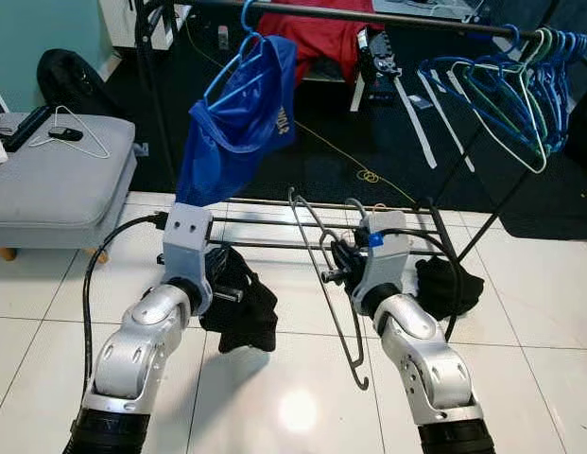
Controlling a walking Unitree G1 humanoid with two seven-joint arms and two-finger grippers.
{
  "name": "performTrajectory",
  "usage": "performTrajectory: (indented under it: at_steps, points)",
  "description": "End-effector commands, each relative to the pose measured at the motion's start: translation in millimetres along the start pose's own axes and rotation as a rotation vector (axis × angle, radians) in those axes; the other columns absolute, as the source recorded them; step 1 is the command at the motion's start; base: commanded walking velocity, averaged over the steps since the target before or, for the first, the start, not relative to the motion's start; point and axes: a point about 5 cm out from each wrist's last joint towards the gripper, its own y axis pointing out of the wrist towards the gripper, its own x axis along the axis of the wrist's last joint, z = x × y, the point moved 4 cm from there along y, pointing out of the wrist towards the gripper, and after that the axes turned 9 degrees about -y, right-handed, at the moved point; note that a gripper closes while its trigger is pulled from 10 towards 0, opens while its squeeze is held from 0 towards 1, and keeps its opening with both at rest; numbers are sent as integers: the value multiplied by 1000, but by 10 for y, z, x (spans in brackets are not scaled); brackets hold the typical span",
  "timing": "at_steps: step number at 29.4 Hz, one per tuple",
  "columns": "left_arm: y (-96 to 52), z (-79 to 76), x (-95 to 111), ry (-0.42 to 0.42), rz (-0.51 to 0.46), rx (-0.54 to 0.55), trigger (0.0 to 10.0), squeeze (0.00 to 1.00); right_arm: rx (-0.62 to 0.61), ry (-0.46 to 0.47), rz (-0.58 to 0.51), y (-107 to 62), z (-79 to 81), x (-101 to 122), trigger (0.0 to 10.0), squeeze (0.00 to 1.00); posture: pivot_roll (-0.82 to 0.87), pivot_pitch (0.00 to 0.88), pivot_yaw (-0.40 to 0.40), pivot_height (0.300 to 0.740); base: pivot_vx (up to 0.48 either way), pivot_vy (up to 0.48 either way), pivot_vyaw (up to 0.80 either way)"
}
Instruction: Hang hanger
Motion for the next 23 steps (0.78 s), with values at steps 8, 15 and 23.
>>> performTrajectory:
  at_steps: [8, 15, 23]
  points:
    - [35, -10, -35, 29, -6, 24, 10000, 0, 24, -17, 44, -36, 42, -104, 10000, 0, -45, 190, -54, 740, 0, 0, 0]
    - [36, -29, -31, 16, -3, 4, 10000, 0, 34, -18, 48, -46, 65, -109, 10000, 0, -46, 192, -54, 740, 0, -69, 0]
    - [35, 48, -65, -39, 4, 74, 10000, 0, 35, -25, 53, -48, 64, -121, 10000, 0, -50, 191, -56, 740, 0, -240, 0]
